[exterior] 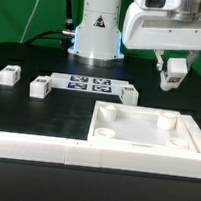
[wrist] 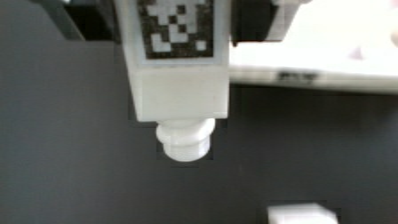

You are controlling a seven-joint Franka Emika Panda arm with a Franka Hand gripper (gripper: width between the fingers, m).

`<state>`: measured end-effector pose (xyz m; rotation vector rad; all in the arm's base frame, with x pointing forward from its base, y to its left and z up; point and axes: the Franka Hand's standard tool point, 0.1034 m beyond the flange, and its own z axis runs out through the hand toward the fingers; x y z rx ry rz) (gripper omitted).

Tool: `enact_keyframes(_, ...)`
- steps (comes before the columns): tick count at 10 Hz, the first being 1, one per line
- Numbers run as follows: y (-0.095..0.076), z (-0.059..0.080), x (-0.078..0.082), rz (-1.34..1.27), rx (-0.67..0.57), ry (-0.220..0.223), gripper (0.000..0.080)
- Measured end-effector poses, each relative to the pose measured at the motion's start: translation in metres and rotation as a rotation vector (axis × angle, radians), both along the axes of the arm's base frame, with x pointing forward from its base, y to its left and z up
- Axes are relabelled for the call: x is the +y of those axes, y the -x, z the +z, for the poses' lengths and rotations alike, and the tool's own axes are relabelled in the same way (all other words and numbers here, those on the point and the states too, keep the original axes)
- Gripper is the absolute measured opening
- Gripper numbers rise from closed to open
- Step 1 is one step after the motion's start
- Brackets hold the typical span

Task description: Assemble one leg

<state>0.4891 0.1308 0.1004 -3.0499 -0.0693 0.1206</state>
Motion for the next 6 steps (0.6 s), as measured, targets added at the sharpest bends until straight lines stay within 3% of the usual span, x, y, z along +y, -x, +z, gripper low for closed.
enact_keyframes(3, -0.003, -0.002, -0.001, 0.006, -0.246, -0.019, 0.0291)
enact_keyframes(4, -0.006, -0.001, -0.009, 0.019, -0.308, -0.018, 0.0291)
enact_keyframes(6, -0.022, 0.006, -0.014, 0.058, -0.481, -0.021, 0.0291)
